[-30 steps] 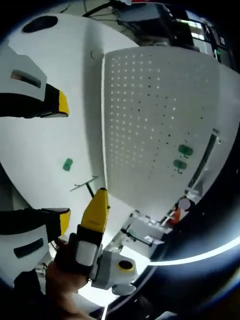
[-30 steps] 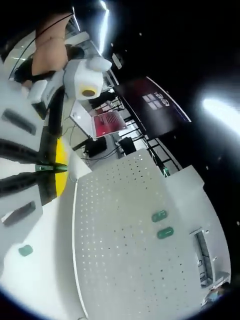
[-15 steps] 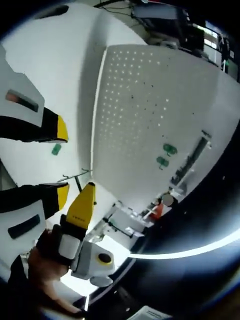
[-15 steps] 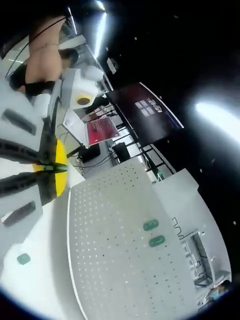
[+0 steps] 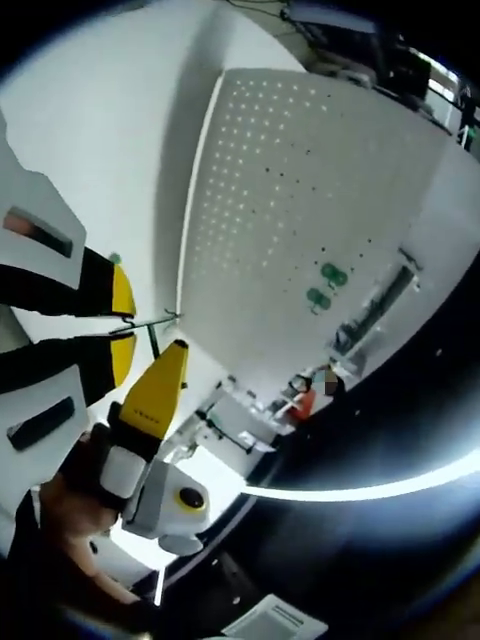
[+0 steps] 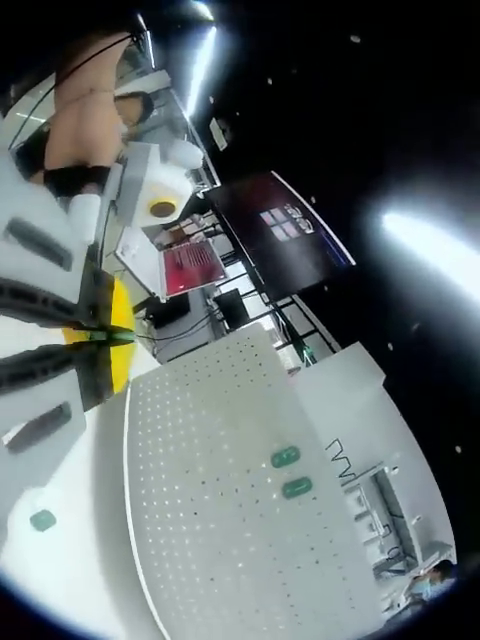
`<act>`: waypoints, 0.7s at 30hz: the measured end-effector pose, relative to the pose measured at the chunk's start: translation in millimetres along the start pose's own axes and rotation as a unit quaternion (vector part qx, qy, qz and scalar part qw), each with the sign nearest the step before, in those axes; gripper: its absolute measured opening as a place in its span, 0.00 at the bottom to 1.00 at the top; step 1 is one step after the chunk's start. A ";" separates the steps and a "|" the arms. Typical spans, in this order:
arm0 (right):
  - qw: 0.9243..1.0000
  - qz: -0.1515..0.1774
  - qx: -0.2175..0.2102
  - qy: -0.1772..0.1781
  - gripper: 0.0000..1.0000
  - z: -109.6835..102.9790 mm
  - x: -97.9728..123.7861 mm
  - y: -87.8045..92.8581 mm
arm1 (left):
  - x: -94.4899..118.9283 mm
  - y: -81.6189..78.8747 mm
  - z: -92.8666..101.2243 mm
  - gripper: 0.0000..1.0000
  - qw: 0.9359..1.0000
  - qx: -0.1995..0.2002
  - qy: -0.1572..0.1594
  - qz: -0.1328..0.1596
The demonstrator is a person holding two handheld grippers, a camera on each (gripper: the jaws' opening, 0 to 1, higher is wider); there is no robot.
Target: Insert the hook assembly into the mounting plate slot until the hook locks in place.
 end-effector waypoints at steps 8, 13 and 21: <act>1.000 0.006 0.015 -0.002 0.00 -5.3 3.3 -1.0 | 2.8 -0.9 3.2 0.04 1.000 0.003 0.006 0.003; 1.000 -0.001 0.024 -0.005 0.00 -8.3 -0.8 1.1 | 6.0 -2.2 -1.1 0.02 1.000 0.012 -0.011 0.009; 1.000 -0.015 0.026 -0.007 0.01 -8.2 -5.1 0.0 | 7.9 -3.6 -2.5 0.01 1.000 0.008 -0.016 0.003</act>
Point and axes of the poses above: the point that each gripper's makers call its tool centre point, and the gripper's own axes: x roughly backward along the fingers, z roughly to its right, y roughly out of its underside, the point moved 8 cm from there along x, roughly backward along the fingers, and after that the axes turned 7 degrees about -x, right-handed, at the moved point
